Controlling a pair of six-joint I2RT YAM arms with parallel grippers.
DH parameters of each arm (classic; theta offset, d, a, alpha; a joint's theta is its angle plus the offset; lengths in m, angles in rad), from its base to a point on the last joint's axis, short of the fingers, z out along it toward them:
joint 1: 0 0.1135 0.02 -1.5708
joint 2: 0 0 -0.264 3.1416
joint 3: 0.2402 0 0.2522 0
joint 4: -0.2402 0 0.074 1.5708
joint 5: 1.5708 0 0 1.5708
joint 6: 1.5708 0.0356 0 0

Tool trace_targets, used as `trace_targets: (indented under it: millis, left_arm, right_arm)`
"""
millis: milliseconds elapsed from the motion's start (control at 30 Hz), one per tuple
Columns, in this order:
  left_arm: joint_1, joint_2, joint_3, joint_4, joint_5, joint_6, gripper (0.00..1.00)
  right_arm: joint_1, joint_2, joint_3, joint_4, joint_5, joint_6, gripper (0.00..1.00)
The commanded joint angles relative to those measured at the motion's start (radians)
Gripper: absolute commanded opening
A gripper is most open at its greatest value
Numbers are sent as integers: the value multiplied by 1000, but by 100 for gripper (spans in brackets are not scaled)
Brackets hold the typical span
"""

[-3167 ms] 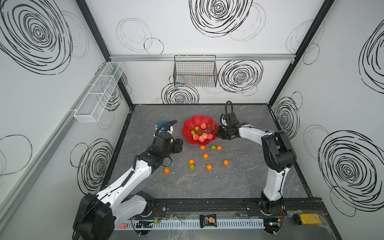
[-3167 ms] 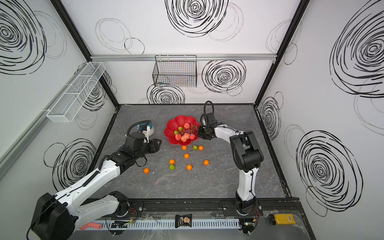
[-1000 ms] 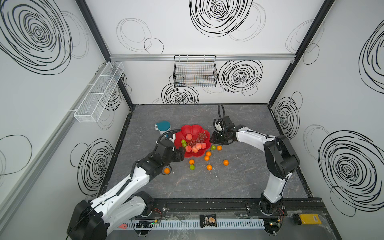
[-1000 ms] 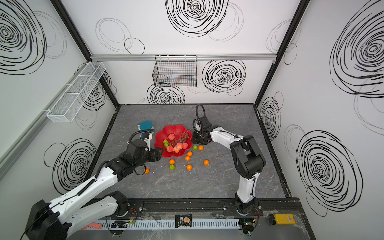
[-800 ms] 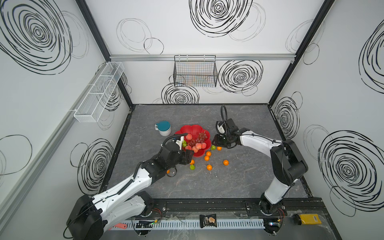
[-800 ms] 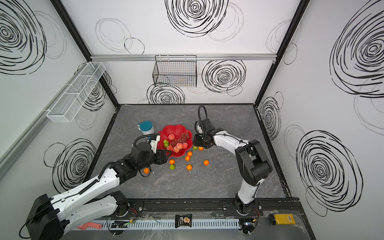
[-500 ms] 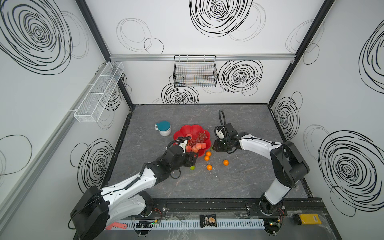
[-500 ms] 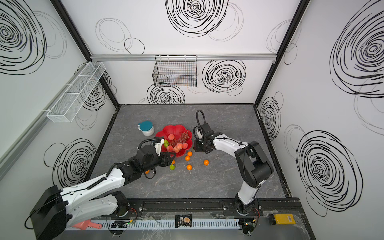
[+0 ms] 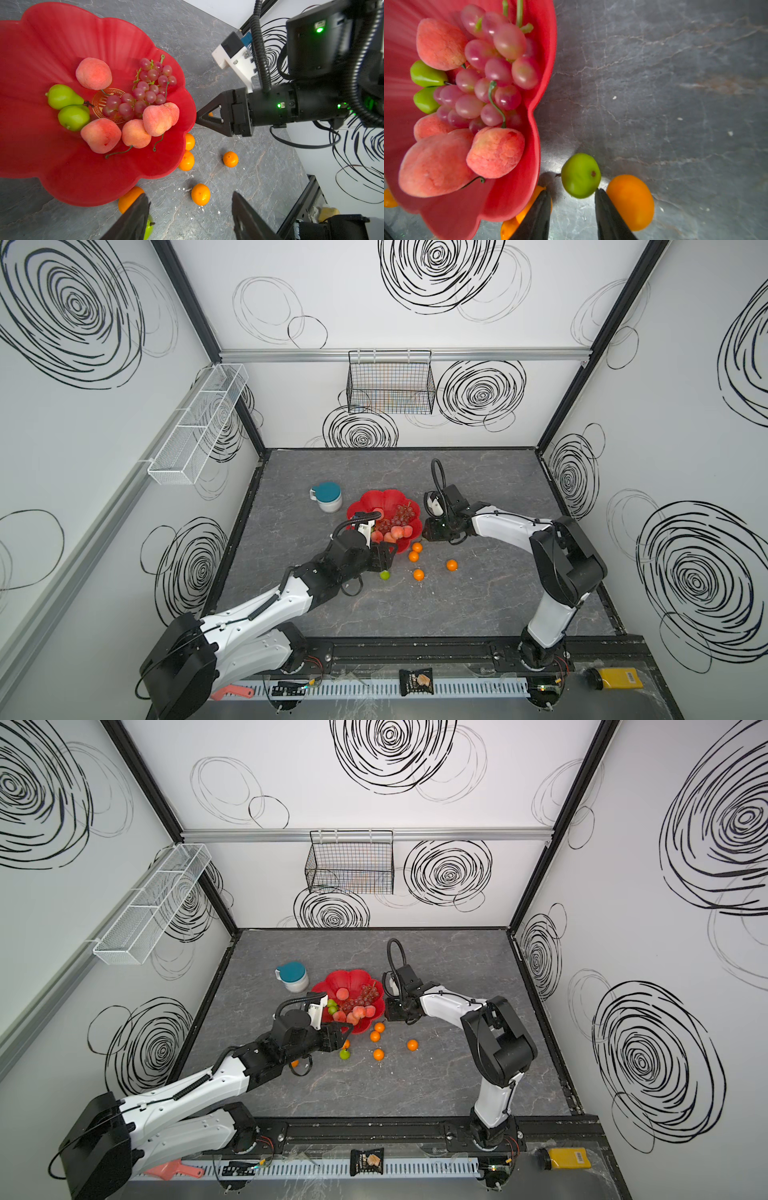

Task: Place and organize the fake fruits in the fruit bowl
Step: 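Close the right gripper on the small green fruit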

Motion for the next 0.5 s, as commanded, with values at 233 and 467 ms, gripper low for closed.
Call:
trace_targets:
  millis: [233, 467]
  left_arm:
    - [-2, -8, -12, 39, -5, -10, 67]
    - [0, -12, -16, 40, -5, -12, 67]
  right_arm:
    - [12, 56, 54, -29, 27, -16, 44]
    - [22, 87, 66, -35, 24, -18, 46]
